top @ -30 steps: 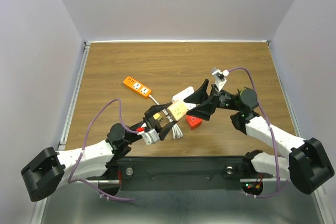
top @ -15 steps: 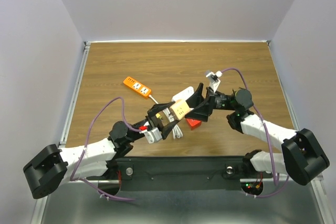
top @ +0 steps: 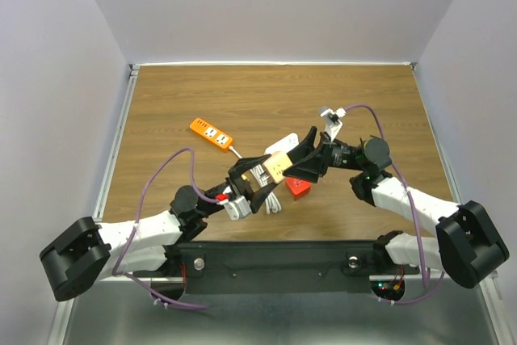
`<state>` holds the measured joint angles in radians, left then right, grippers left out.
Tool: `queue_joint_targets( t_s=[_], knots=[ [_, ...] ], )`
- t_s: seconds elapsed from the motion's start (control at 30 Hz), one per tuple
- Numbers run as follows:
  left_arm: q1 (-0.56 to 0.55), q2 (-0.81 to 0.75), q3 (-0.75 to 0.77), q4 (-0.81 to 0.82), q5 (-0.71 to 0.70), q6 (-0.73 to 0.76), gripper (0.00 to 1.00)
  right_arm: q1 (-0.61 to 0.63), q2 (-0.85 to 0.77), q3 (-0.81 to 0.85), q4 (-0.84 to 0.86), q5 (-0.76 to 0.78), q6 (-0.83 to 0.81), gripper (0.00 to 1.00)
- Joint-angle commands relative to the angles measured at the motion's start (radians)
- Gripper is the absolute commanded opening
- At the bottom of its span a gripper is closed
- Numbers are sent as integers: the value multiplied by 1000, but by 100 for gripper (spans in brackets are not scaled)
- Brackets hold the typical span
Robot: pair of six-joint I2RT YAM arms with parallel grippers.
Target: Insert the plug
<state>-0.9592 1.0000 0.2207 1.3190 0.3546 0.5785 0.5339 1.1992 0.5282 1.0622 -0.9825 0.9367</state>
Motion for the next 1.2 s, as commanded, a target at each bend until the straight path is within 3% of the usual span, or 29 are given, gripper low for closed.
queue_joint_targets(
  t_s=[0.0, 0.1, 0.2, 0.27, 0.3, 0.37, 0.4, 0.73, 1.17],
  knots=[
    [0, 32, 49, 295, -34, -9, 0, 34, -46, 10, 79, 1, -32, 42],
    [0, 49, 43, 296, -43, -28, 0, 32, -67, -4, 78, 36, -56, 14],
    [0, 51, 31, 295, -37, -52, 3, 34, -66, -7, 79, 62, -76, 1],
    [0, 51, 22, 295, -48, -58, 9, 34, -52, -2, 78, 68, -81, 0],
    [0, 52, 19, 293, -54, -60, 21, 34, -47, 1, 78, 76, -82, 1],
    [0, 57, 14, 292, -69, -62, 32, 34, -44, 4, 78, 90, -93, 0],
    [0, 58, 8, 292, -89, -63, 44, 32, -43, 4, 76, 106, -98, 1],
    [2, -12, -27, 197, -172, -89, 99, 31, -3, 44, 45, 197, -208, 0],
    [2, -152, -103, 97, -250, -135, 99, 23, 102, 128, -10, 242, -309, 0]
  ],
)
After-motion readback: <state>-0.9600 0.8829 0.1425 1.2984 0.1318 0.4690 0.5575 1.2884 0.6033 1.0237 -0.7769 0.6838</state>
